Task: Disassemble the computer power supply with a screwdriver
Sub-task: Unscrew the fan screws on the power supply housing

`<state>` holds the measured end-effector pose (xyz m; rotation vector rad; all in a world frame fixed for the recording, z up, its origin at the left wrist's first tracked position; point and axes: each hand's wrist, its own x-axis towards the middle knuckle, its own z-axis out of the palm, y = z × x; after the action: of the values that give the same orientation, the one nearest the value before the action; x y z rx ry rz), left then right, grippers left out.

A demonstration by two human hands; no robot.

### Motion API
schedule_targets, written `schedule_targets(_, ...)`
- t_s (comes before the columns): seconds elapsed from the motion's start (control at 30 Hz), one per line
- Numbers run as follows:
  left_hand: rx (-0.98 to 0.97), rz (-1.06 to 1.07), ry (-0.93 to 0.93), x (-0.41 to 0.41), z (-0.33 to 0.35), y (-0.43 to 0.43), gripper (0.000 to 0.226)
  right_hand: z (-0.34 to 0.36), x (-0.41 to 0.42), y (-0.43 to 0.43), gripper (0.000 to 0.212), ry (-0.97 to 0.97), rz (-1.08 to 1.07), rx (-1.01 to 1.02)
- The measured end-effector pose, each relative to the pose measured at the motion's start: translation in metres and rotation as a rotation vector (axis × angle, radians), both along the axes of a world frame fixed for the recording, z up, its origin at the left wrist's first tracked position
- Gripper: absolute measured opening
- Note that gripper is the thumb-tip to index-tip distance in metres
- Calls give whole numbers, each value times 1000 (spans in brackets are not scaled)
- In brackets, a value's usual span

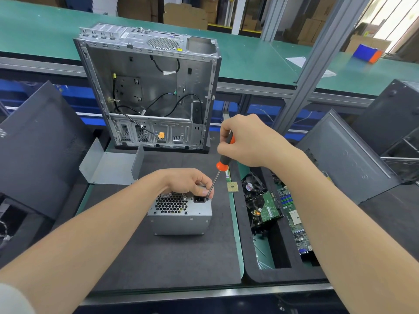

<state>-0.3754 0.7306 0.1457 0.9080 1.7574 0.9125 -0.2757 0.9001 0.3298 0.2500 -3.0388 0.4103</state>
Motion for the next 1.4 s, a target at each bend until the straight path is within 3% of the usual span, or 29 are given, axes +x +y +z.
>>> schedule_targets(1.4,-2,34,-31,5,6,-2,13,0,0,6,10,-17,-38,-5)
